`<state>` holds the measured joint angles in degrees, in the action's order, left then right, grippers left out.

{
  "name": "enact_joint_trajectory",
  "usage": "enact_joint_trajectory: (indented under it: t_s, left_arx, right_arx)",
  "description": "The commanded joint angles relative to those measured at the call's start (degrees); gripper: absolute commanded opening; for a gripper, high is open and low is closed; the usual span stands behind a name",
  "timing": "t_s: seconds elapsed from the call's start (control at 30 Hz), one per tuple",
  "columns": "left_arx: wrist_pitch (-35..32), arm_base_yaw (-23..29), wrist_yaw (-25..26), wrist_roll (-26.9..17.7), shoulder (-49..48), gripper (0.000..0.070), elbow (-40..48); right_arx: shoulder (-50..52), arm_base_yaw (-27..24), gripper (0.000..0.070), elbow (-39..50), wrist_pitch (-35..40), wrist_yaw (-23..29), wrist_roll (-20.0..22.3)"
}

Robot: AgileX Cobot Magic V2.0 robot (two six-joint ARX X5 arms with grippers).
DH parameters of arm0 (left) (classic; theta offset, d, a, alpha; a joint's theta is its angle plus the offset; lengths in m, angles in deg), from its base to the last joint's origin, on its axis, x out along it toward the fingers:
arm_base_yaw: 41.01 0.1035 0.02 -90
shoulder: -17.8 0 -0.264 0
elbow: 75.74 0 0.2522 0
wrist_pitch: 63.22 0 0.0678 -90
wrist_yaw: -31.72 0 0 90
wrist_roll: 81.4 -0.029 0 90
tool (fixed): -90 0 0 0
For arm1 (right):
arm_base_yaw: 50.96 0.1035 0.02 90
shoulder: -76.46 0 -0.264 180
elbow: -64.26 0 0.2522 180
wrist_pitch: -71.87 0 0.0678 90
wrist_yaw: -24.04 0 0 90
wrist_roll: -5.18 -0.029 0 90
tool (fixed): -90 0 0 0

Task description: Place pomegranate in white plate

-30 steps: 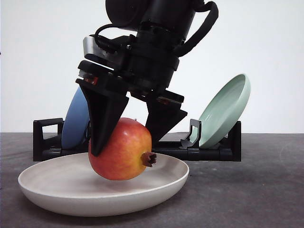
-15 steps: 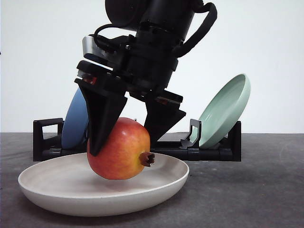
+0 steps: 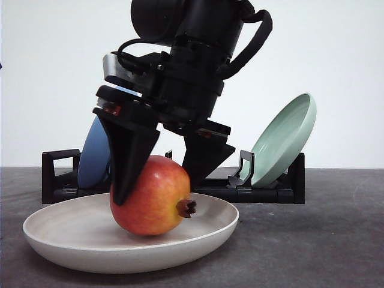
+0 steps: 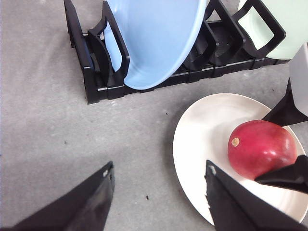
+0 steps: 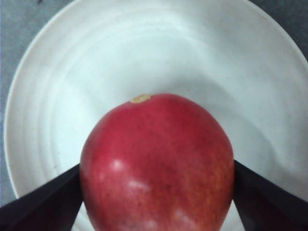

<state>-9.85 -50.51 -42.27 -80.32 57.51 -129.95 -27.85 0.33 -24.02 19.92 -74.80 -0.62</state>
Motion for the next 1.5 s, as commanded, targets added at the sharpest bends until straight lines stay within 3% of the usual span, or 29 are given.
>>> enact_joint_trajectory:
  t_s: [0.0, 0.07, 0.3, 0.5, 0.67, 0.87, 1.2, 1.47]
  left_arx:
    - [-0.6, 0.0, -0.1, -0.4, 0.3, 0.0353, -0.9]
    - [-0.6, 0.0, -0.1, -0.4, 0.3, 0.0353, -0.9]
    - [-0.6, 0.0, -0.2, -0.4, 0.3, 0.0353, -0.9]
    - [-0.6, 0.0, -0.2, -0.4, 0.3, 0.0353, -0.9]
    - [-0.4, 0.0, -0.1, -0.4, 0.3, 0.0353, -0.9]
    - [0.2, 0.0, -0.1, -0.4, 0.3, 0.0353, -0.9]
    - [0.7, 0.0, -0.1, 0.1, 0.3, 0.0353, -0.9]
    - [0.7, 0.0, -0.1, 1.4, 0.3, 0.0353, -0.9]
  right_arx:
    - [-0.8, 0.8, 0.0649, -1.4, 0.5, -0.2, -0.2]
    - [-0.5, 0.7, 0.0693, -1.4, 0.7, -0.1, 0.1]
    - [4.6, 0.7, 0.0691, 0.2, 5.0, -0.1, 2.7]
    - [16.1, -0.7, 0.0643, 13.2, 19.3, -0.6, 3.3]
    - [26.5, -4.7, 0.0614, 24.7, 24.9, -6.0, 2.1]
    - [37.0, -14.1, 0.0614, 32.2, 20.3, -10.5, 1.3]
    - [48.6, -31.2, 0.0613, 32.5, 7.6, -10.8, 1.3]
    - [54.9, -35.3, 0.0612, 32.5, 2.7, -10.6, 2.0]
